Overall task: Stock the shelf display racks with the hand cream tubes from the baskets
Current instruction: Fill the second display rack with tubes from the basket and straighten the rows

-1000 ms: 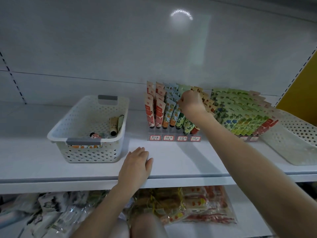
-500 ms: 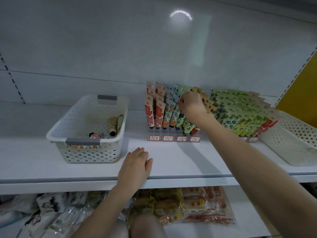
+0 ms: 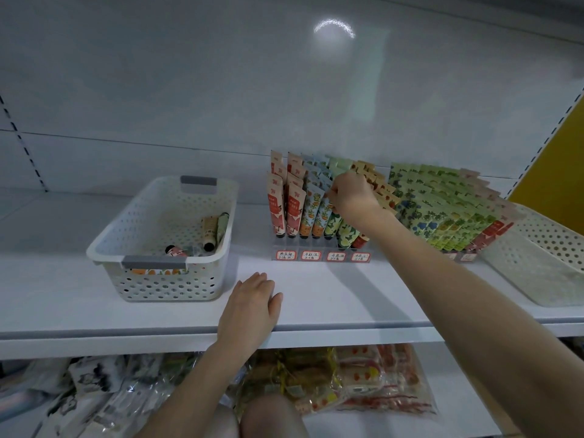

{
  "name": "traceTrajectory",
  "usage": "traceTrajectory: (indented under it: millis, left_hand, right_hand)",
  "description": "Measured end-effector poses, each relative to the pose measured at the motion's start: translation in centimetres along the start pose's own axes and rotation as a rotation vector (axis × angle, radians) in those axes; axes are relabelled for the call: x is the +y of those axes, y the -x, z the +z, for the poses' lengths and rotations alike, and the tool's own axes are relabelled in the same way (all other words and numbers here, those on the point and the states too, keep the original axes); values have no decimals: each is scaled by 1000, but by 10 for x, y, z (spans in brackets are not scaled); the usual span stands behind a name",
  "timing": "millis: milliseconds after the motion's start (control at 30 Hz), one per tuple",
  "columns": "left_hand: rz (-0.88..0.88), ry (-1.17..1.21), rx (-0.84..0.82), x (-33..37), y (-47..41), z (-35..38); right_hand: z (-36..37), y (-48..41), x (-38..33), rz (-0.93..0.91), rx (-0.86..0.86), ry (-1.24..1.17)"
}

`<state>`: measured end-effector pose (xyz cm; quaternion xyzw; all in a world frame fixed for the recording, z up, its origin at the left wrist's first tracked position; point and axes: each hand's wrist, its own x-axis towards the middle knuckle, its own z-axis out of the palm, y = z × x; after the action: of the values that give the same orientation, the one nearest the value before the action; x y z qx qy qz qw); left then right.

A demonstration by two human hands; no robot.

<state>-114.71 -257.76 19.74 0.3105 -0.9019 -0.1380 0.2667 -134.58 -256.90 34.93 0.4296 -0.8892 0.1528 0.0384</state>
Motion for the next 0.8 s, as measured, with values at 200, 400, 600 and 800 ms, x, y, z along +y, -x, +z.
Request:
traceTrajectory:
  millis: [200,400,600,800]
  left_hand:
    - [-3,3,-12,0,0,-1]
    - [16,16,-6,1,0,-1]
    - [4,-5,-29,2,-1,-3]
    - [16,-15,-4,2,-1,-3]
  right_hand:
    - [1,-4,-7,-4,23,108]
    - [-1,-1,-5,-9,-6,68]
    - [-8,8,3,-26,7,-103]
    - [-12,16,5,-95,79,-170]
